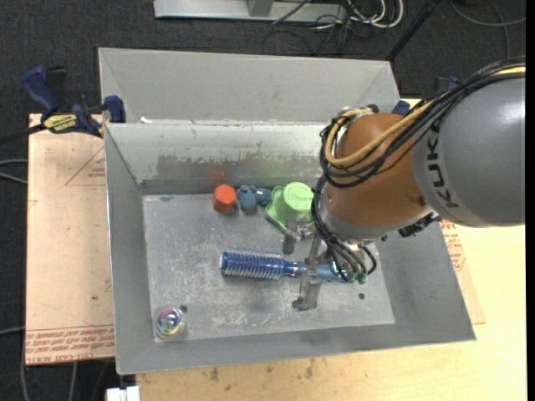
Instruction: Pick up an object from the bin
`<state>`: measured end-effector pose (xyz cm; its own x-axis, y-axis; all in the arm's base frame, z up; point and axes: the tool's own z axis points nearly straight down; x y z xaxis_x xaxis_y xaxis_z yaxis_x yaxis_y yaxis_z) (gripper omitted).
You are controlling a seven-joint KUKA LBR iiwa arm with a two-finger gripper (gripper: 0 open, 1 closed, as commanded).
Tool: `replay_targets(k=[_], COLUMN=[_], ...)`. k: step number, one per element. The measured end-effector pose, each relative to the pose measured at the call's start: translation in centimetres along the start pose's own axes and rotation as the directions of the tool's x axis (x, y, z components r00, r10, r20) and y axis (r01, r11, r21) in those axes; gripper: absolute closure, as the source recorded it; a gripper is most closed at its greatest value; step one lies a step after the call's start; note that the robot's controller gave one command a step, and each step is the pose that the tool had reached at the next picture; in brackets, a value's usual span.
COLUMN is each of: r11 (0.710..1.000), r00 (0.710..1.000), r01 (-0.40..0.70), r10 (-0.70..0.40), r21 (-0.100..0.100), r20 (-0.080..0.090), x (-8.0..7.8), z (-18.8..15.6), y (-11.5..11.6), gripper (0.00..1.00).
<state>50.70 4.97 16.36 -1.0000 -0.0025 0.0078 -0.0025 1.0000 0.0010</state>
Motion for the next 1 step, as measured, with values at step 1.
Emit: replay_targets(k=[1], r11=[0.994], r00=[0.994], r01=[0.111], r10=[-0.111], r21=[0.001], r20=[0.005], x=[-5.1], z=[8.91], y=[-1.41], gripper=[0.0])
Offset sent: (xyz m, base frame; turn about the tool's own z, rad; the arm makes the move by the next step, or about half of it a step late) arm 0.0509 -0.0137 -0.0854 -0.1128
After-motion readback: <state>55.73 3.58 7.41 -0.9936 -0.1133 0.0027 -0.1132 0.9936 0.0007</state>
